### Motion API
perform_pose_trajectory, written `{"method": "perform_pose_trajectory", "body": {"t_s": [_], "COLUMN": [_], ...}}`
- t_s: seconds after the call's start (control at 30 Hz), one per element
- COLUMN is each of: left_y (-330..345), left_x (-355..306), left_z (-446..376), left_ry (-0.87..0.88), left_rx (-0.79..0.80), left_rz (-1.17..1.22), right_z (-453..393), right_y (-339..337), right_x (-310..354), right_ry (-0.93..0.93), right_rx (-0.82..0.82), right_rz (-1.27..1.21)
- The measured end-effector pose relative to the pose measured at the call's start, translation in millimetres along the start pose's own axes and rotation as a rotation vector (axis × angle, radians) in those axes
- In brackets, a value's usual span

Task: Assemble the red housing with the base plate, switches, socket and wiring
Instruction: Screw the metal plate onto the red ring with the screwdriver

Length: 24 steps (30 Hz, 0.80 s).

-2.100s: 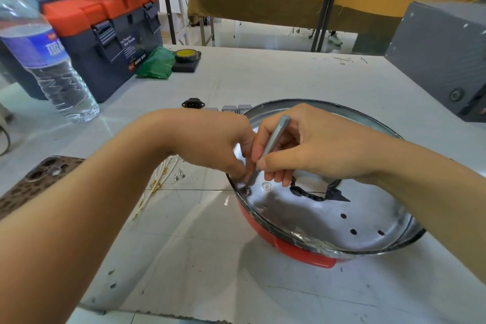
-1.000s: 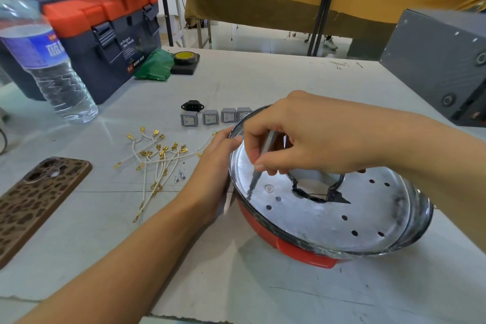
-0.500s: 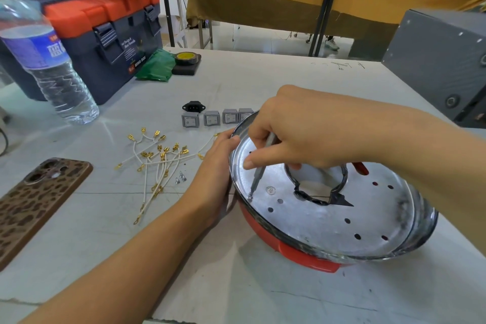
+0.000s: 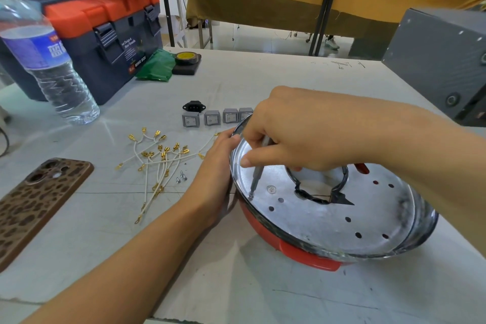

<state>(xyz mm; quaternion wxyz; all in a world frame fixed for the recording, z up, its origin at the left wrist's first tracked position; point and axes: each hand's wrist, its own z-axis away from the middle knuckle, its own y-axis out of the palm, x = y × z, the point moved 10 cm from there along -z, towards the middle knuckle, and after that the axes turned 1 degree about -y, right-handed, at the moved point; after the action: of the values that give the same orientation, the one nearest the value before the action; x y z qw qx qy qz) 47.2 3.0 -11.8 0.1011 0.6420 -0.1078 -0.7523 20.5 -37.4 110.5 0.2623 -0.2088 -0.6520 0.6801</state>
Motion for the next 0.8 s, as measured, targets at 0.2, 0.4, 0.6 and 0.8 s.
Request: {"method": "perform_pose_trajectory", "body": {"t_s": [0.2, 0.4, 0.6, 0.8], "left_y": [1.2, 3.8, 0.7, -0.3], "left_x": [-0.5, -3.1, 4.1, 4.1], "left_z": [-0.3, -0.1, -2.9, -1.9], "left_ry": [-0.003, 0.029, -0.010, -0.019], "left_rx": [0.016, 0.040, 0.033, 0.024], "left_rz": [-0.018, 0.020, 0.006, 0.007], "right_z": [2.5, 3.6, 2.0, 3.5], "right_y": [0.2, 2.0, -2.9, -0.6], "right_x": [2.8, 3.2, 3.4, 8.6], "right_ry": [-0.017, -0.035, 0.007, -0.023], "right_rx": [0.006, 0.049, -0.017, 0.021], "right_rz": [-0.031, -0.129, 0.047, 0.078]}}
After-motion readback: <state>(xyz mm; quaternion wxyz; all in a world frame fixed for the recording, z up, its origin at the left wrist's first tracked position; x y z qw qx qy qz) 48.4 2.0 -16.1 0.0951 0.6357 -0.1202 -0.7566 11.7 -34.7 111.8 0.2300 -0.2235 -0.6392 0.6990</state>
